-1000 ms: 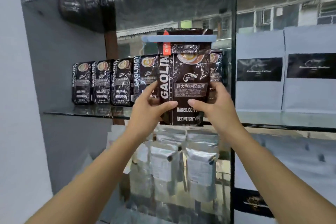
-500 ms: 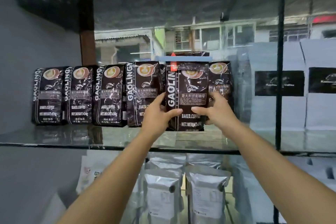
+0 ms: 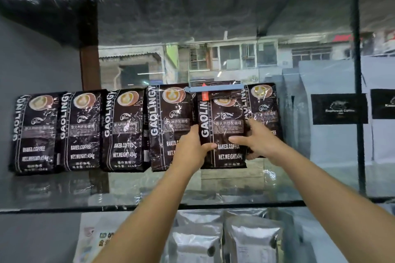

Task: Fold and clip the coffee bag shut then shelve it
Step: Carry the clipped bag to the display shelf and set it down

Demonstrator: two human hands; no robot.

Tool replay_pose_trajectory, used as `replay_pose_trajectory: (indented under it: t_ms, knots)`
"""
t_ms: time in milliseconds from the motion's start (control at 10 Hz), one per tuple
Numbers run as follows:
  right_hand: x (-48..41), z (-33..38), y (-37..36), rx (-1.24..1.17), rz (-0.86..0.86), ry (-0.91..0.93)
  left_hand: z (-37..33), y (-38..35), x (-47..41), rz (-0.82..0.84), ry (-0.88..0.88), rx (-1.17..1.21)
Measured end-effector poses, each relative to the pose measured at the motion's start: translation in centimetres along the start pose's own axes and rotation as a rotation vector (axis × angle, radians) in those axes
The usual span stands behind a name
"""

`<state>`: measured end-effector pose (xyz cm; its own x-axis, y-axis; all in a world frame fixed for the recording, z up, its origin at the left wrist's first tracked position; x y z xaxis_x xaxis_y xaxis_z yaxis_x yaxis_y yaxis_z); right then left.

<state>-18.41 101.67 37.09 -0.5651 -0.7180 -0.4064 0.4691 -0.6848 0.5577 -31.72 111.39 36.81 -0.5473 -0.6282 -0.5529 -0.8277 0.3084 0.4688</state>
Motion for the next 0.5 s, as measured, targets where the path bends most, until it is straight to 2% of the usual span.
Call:
replay_pose_trajectory:
  t_ms: [400,500]
  knots:
    - [0.8,-1.0,-0.3,0.109,0.053,-0.094,0.5,-0.1,1.2,-0.049,-0.084,-0.175]
    - [1.8,-0.5,-0.2,0.121,0.02,-0.079,0.0,0.6,1.8,-0.148,-0.18,-0.268]
Point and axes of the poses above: each hand's wrist, its own x-axis away from the middle knuckle, its own y-axis out of the back of the hand, z = x × y, the point moved 5 cm from there along -x, towards the middle knuckle, and after that the axes turned 11 degrees about x, right-handed, at the moved point
